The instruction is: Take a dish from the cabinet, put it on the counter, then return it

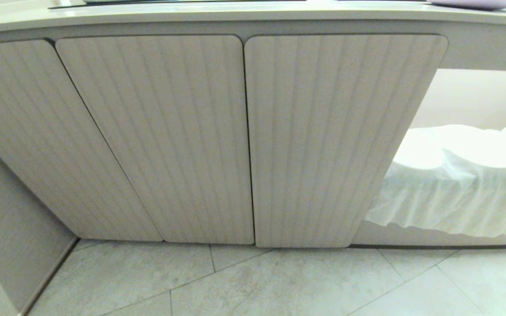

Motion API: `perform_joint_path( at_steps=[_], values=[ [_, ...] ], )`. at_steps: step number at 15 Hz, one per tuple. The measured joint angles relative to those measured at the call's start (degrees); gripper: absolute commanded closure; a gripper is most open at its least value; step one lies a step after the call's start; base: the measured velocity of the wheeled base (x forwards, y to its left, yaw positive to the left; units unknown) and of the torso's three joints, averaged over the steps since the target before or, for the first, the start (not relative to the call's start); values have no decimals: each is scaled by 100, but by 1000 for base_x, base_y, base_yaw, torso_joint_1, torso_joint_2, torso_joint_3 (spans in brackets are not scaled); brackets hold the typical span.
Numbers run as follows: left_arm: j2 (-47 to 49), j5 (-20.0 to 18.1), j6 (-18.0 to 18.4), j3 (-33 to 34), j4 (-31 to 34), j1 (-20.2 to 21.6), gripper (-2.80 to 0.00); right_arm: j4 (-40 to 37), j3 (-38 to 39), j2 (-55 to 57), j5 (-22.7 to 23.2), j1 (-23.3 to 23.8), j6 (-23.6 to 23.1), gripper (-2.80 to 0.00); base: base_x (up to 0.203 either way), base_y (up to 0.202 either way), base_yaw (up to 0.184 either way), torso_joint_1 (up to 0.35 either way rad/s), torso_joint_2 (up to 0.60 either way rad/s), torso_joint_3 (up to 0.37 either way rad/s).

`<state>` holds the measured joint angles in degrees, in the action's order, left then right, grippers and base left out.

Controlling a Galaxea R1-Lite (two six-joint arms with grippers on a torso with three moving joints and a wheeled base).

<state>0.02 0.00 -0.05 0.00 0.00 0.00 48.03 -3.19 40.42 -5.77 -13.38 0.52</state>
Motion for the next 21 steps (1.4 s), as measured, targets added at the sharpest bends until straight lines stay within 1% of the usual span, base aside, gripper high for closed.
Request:
perform_joint_path(
  at_steps=[2, 5, 7, 9, 10, 11, 21],
  values=[
    [0, 0, 0, 0, 0, 0, 0, -1149, 152, -1059, 191, 346, -243, 0, 0, 0, 0, 0, 0, 0],
    [0, 0, -2, 0, 0, 0, 0, -2810, 265, -2355, 436, 1082, -536, 0, 0, 0, 0, 0, 0, 0],
    [0, -1, -2, 0, 0, 0, 0, -3640, 289, -3072, 474, 1268, -647, 0, 0, 0, 0, 0, 0, 0],
    [0, 0, -2, 0, 0, 0, 0, -4459, 306, -3613, 516, 1330, -685, 0, 0, 0, 0, 0, 0, 0],
    [0, 0, -2, 0, 0, 0, 0, -4713, 306, -3750, 528, 1341, -675, 0, 0, 0, 0, 0, 0, 0],
    [0, 0, -2, 0, 1, 0, 0, -4841, 301, -3858, 531, 1352, -677, 0, 0, 0, 0, 0, 0, 0],
    [0, -1, -2, 0, 0, 0, 0, -4810, 309, -4051, 534, 1356, -674, 0, 0, 0, 0, 0, 0, 0]
  ],
)
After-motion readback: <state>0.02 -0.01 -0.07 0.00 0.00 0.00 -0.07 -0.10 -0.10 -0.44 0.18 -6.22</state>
